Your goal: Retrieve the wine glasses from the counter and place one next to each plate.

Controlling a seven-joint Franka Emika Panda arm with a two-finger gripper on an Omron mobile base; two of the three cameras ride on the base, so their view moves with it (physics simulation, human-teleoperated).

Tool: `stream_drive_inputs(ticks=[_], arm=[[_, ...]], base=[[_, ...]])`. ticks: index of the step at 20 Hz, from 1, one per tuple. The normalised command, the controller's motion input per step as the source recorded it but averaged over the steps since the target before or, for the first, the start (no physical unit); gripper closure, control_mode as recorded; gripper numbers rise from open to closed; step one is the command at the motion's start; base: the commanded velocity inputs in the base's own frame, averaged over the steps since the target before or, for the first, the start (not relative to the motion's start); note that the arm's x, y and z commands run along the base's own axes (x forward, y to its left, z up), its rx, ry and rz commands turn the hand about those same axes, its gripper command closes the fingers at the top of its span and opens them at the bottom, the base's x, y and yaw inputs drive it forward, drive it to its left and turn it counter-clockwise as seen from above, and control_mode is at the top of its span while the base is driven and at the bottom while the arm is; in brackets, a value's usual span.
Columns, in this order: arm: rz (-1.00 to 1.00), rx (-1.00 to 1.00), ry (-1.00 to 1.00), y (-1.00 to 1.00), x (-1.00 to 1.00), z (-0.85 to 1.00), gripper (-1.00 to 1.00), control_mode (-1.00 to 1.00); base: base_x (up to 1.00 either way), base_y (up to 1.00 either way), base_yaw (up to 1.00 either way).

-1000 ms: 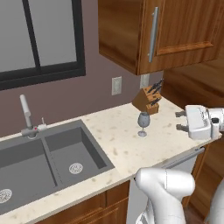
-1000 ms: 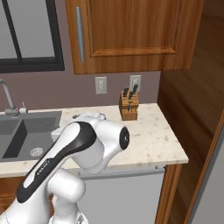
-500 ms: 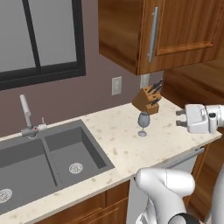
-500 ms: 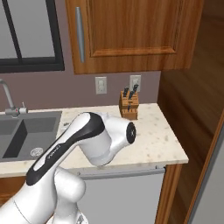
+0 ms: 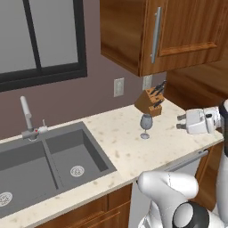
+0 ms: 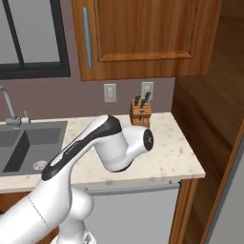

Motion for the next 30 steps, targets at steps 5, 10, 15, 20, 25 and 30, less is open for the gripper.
stream_drive_inputs(ticks=[5,10,15,20,25,30], arm=[[0.0,-0.1,0.0,-0.04,0.5,-0.29,-1.0,-1.0],[0.01,-0.04,-0.02,-0.24,0.11,-0.22,-1.0,-1.0],[0.03,-0.01,0.0,-0.19,0.07,-0.19,-1.0,-1.0],[0.0,0.0,-0.01,-0.01,0.11,-0.29,-1.0,-1.0],[0.01,0.0,-0.01,0.0,0.08,-0.32,-1.0,-1.0],[0.02,0.02,-0.01,0.0,0.22,-0.28,-1.0,-1.0]], base=[[0.0,0.0,0.0],[0.0,0.0,0.0],[0.0,0.0,0.0],[0.0,0.0,0.0],[0.0,0.0,0.0],[0.0,0.0,0.0]])
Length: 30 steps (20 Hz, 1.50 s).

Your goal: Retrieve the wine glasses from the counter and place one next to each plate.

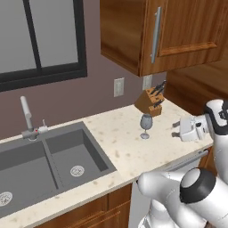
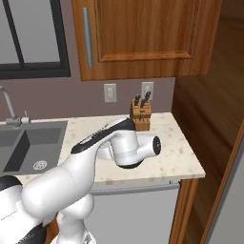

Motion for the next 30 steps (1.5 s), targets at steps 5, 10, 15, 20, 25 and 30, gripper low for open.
stream_drive_inputs(ticks=[5,10,15,20,25,30], arm=[[0.07,0.07,0.0,0.0,0.45,-0.32,-1.0,-1.0],[0.1,0.11,0.0,0.0,0.44,-0.27,-1.0,-1.0],[0.06,0.05,0.0,0.0,0.38,-0.15,-1.0,-1.0],[0.04,0.05,0.0,-0.02,0.16,-0.1,-1.0,-1.0],[0.06,0.05,0.0,0.01,0.04,-0.12,-1.0,-1.0],[0.01,0.0,-0.02,0.06,0.04,-0.08,-1.0,-1.0]], base=[[0.0,0.0,0.0],[0.0,0.0,0.0],[0.0,0.0,0.0],[0.0,0.0,0.0],[0.0,0.0,0.0],[0.0,0.0,0.0]])
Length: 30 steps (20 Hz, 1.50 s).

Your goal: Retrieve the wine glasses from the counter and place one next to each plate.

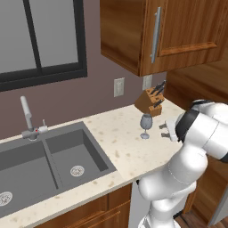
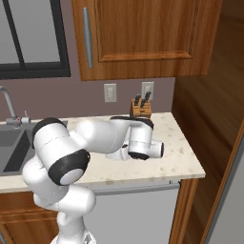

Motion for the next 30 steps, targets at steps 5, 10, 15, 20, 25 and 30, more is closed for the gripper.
stream_drive_inputs(ticks=[5,10,15,20,25,30], arm=[[0.0,-0.02,-0.02,0.19,0.21,-0.09,-1.0,-1.0],[-0.04,-0.02,0.0,0.08,0.42,-0.16,-1.0,-1.0],[-0.04,-0.01,0.0,0.05,0.25,-0.13,-1.0,-1.0],[-0.02,0.0,0.0,0.17,0.03,-0.17,-1.0,-1.0],[-0.01,0.0,0.0,0.2,0.04,-0.21,-1.0,-1.0],[-0.05,0.0,0.0,-0.05,-0.03,-0.09,-1.0,-1.0]], base=[[0.0,0.0,0.0],[0.0,0.0,0.0],[0.0,0.0,0.0],[0.0,0.0,0.0],[0.0,0.0,0.0],[0.0,0.0,0.0]])
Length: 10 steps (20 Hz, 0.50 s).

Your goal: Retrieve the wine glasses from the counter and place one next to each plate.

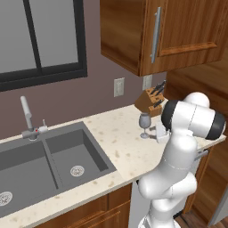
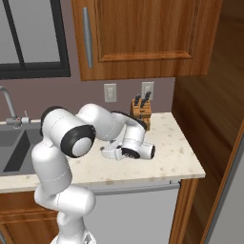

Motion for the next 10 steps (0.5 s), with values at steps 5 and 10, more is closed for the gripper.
stream_drive_inputs(ticks=[5,10], arm=[[-0.06,0.0,0.0,-0.17,-0.11,-0.19,-1.0,-1.0],[-0.09,0.0,0.0,-0.15,0.0,-0.08,-1.0,-1.0]], base=[[0.0,0.0,0.0],[0.0,0.0,0.0]])
